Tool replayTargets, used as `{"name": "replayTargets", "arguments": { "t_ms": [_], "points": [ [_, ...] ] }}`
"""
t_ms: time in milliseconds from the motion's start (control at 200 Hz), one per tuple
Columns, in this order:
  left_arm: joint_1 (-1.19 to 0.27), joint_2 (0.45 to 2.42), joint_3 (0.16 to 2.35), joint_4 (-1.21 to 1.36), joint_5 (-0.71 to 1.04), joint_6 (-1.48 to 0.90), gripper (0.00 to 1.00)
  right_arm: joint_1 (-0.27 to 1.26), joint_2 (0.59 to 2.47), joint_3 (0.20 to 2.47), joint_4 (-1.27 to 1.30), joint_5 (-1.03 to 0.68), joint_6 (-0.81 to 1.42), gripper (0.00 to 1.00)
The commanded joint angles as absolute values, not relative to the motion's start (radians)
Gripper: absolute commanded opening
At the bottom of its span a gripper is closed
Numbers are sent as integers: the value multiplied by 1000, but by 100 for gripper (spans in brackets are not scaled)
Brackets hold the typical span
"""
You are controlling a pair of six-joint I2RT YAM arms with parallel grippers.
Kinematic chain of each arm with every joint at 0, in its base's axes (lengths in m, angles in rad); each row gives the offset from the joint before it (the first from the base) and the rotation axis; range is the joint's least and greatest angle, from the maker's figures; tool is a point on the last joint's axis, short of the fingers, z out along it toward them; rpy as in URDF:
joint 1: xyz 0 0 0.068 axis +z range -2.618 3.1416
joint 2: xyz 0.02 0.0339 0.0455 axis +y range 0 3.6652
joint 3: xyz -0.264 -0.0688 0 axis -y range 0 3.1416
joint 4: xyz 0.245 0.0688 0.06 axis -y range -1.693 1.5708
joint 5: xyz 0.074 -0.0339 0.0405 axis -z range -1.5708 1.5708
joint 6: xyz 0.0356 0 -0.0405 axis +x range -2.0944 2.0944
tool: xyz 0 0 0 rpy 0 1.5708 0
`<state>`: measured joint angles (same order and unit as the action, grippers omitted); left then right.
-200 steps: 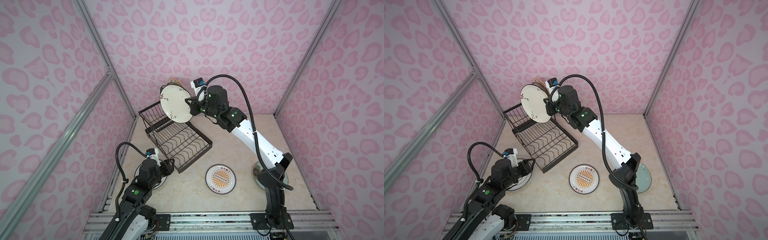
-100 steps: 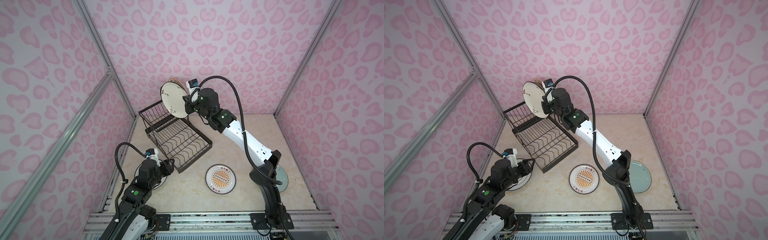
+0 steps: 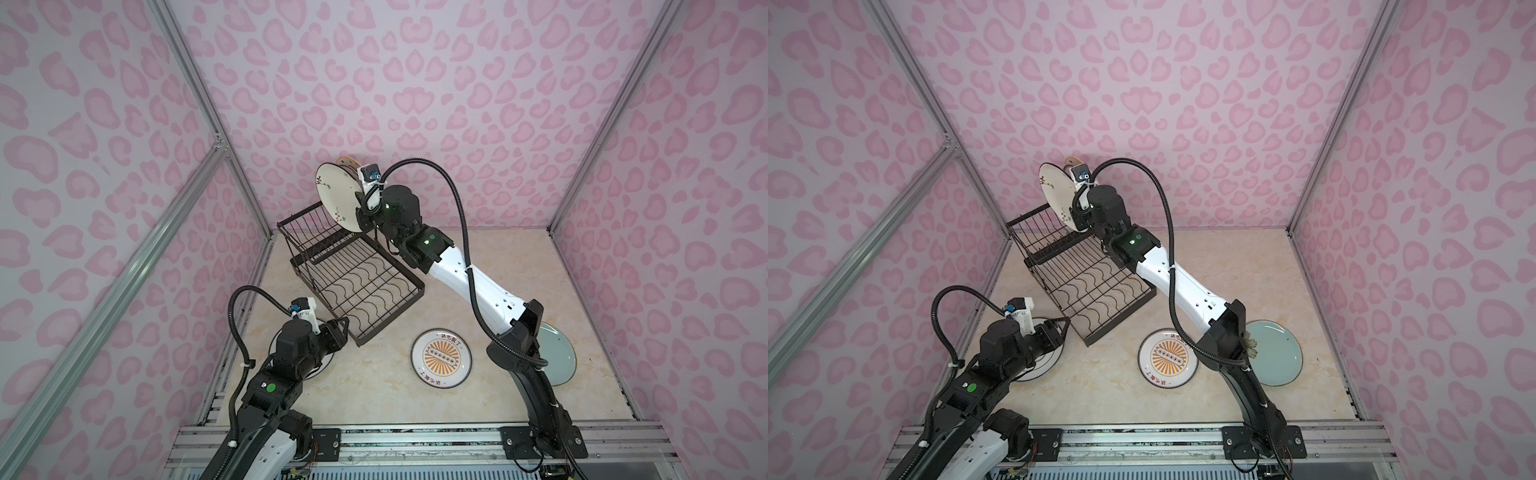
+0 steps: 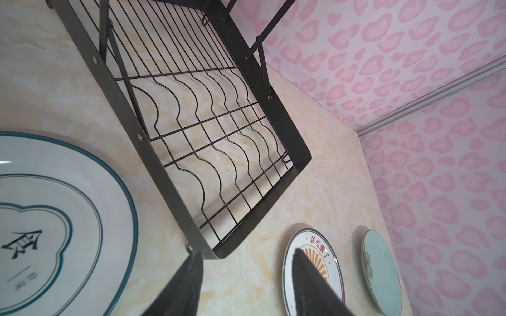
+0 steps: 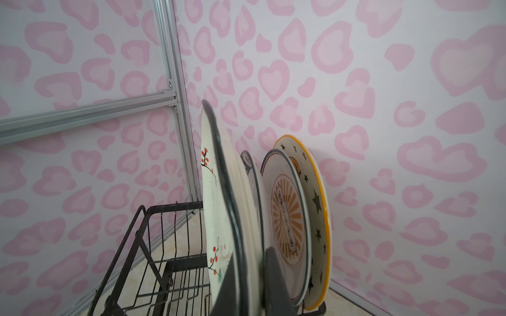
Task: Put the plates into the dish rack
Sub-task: 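Lower the berry-sprig plate into the upper slots in front of the other plates, then hold the berry-sprig plate seated in the upper tier with the right gripper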
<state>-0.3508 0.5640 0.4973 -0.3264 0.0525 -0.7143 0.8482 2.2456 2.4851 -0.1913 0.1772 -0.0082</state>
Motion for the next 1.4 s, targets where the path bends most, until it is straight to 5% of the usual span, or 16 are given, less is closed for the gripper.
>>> {"name": "replayTargets", "arguments": {
  "t_ms": [0,1395],
  "points": [
    [-350,559,493,-328,49,-719,55,864,2280,2524,-11,223,-64,0],
    [-350,514,507,-393,21,-715,55,872,2556,2666,349,336,-238,0]
  ]
}}
